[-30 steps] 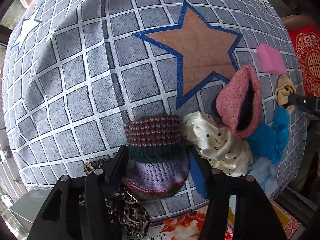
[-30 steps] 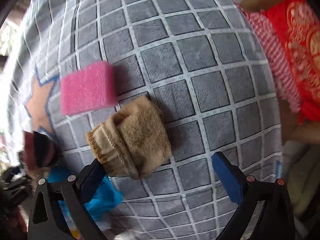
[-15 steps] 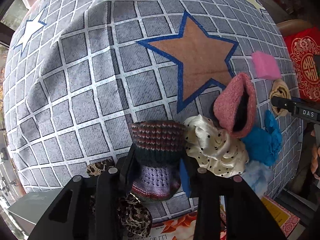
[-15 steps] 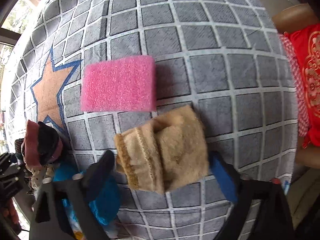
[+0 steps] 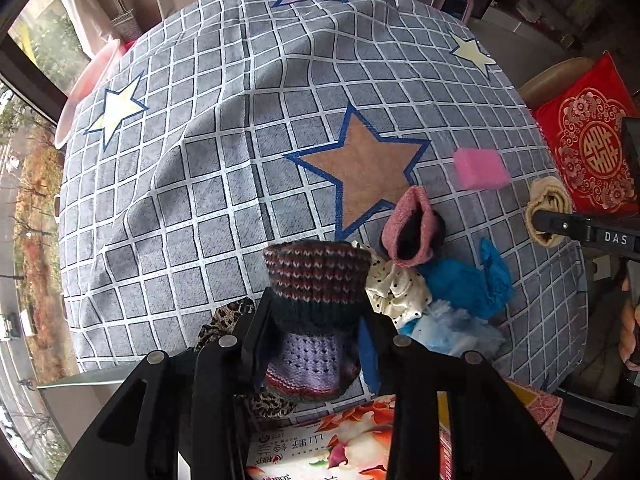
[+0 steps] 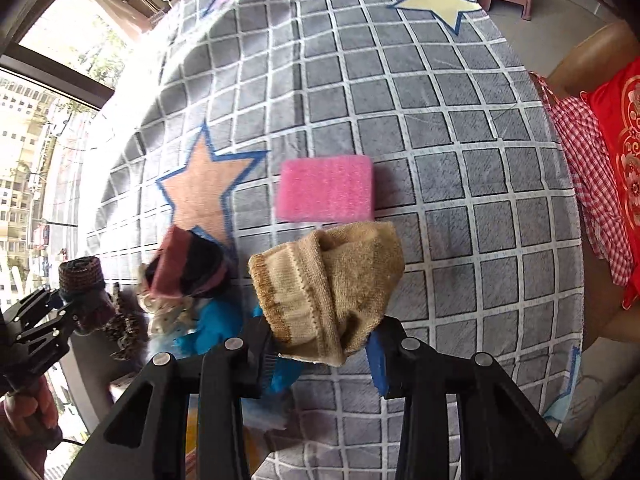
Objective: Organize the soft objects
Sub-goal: 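Carry knit hat in left tool while right tool carries beige sock over white box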
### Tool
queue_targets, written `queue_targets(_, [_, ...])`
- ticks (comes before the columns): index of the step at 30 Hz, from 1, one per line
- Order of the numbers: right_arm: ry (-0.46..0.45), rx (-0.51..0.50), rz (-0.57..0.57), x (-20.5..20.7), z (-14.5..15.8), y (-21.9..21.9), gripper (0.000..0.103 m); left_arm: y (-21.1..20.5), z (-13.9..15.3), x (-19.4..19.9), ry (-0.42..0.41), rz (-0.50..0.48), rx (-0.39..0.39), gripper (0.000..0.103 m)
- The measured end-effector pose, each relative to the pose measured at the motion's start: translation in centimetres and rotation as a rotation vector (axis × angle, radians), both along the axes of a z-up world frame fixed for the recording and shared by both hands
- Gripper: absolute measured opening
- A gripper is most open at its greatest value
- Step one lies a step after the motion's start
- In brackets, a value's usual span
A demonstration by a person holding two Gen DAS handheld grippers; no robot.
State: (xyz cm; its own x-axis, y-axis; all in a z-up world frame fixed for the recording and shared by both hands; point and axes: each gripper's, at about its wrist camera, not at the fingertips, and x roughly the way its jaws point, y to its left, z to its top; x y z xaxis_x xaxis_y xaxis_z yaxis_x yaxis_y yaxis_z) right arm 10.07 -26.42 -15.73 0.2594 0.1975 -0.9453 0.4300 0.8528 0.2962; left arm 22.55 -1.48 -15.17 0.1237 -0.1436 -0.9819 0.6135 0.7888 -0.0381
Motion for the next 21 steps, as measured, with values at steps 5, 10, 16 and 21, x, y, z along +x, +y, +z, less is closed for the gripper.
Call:
queue_targets(5, [-0.044, 0.017, 0.013, -0.5, 3.0, 1.9, 0.039, 0.7, 2.1, -2.3, -0.040, -0.003, -0.037, 0.040])
queue_targets(10, [-0.083, 0.030, 0.053, -0.1, 4.0, 5.3, 0.039, 2.4, 3.9, -4.4, -0.057, 0.001, -0.063, 0.040])
queue_targets(16, [-0.109, 0.037, 0.103, -2.0, 6.3, 9.2, 0.039, 5.0, 6.0, -7.4, -0.075, 0.000, -0.099, 0.040])
queue_targets(21, [-0.123, 0.030, 0.130, -3.3, 7.9, 12.3, 0.039, 7.5, 7.6, -9.6, -0.089, 0.013, -0.136, 0.040])
